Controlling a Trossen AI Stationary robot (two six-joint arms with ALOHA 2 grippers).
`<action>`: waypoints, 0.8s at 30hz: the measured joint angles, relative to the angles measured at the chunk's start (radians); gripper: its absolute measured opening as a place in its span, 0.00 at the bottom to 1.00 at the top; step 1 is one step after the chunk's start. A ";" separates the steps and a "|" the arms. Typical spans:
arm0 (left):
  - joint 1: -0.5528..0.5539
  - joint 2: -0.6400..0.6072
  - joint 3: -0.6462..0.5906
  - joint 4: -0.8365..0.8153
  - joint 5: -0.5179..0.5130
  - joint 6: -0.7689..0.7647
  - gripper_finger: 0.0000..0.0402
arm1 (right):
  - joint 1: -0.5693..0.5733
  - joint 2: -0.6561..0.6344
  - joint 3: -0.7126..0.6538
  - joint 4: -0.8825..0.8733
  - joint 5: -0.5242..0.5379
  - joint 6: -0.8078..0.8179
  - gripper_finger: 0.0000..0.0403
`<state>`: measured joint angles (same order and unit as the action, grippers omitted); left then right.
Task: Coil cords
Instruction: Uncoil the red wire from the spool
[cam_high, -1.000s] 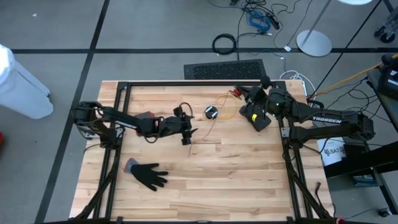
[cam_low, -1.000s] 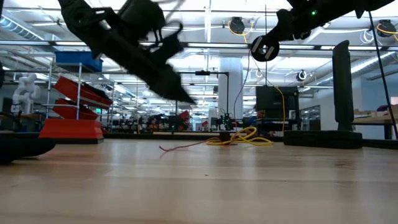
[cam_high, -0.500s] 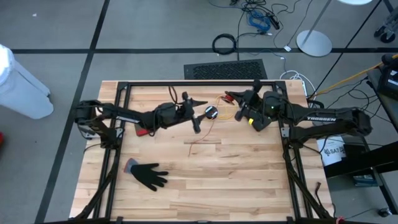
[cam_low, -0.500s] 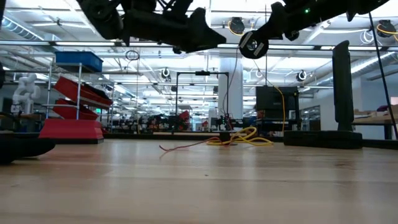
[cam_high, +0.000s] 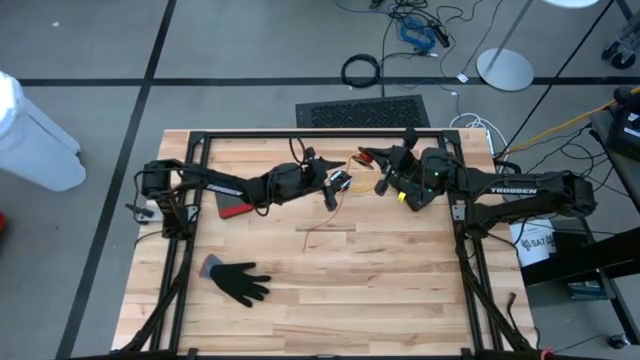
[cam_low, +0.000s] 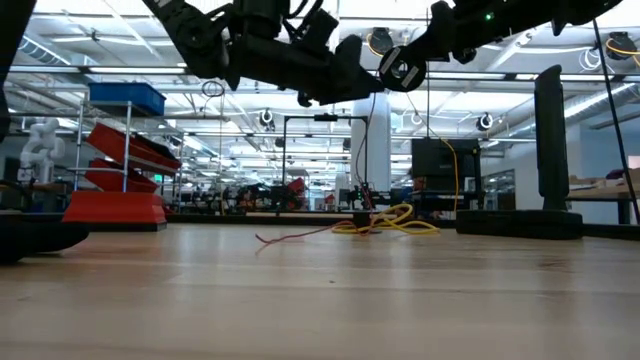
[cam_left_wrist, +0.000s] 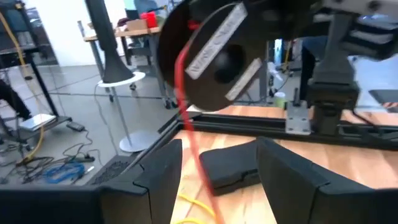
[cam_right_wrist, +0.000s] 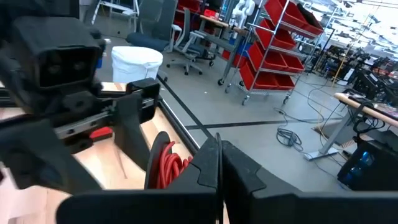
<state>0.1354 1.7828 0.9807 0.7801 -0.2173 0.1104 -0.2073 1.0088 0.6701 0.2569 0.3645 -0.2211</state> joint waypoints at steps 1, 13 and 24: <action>0.001 0.000 -0.001 0.003 -0.001 0.000 0.52 | 0.000 0.000 0.000 0.000 0.000 -0.001 0.00; 0.021 0.000 -0.001 0.022 -0.012 0.000 0.34 | 0.000 0.000 0.000 0.000 0.000 -0.011 0.00; 0.029 0.053 0.079 -0.047 0.053 0.000 0.26 | 0.000 0.000 0.000 0.000 0.000 -0.003 0.00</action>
<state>0.1642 1.8363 1.0600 0.7333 -0.1647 0.1106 -0.2073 1.0087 0.6701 0.2573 0.3648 -0.2243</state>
